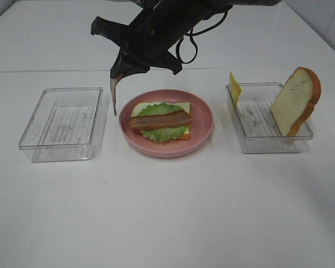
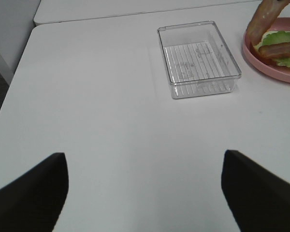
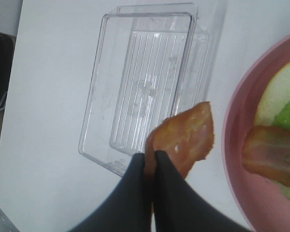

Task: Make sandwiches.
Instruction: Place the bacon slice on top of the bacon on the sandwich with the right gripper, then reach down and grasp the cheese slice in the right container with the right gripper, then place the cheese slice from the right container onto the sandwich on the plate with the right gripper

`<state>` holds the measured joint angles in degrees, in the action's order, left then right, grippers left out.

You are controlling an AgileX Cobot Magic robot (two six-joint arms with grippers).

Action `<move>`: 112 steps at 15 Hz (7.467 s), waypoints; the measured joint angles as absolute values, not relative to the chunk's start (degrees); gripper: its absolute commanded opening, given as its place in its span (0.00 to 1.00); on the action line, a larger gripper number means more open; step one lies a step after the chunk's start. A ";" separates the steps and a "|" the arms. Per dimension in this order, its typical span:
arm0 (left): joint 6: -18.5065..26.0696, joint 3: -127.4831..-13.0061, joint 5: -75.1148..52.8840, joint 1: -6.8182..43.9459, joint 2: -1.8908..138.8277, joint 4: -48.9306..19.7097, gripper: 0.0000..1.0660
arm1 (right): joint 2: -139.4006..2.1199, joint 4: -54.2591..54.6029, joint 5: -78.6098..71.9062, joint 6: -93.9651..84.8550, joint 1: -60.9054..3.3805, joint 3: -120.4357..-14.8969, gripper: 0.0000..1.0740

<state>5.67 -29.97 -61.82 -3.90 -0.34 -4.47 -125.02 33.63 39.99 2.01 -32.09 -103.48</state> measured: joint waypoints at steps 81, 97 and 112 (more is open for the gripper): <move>5.67 -29.97 -61.82 -3.90 -0.34 -4.35 0.74 | -119.23 1.78 69.56 6.47 -18.85 -117.97 0.00; 5.67 -29.97 -61.82 -3.90 -0.34 -4.35 0.74 | -124.22 17.70 49.39 3.90 -33.46 -105.02 0.00; 5.67 -29.97 -61.82 -3.90 -0.34 -4.30 0.74 | -129.95 -5.39 46.75 10.66 -32.54 -104.85 0.00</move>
<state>5.67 -29.97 -61.82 -3.90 -0.34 -4.30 -129.95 -5.39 46.75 10.66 -32.54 -104.85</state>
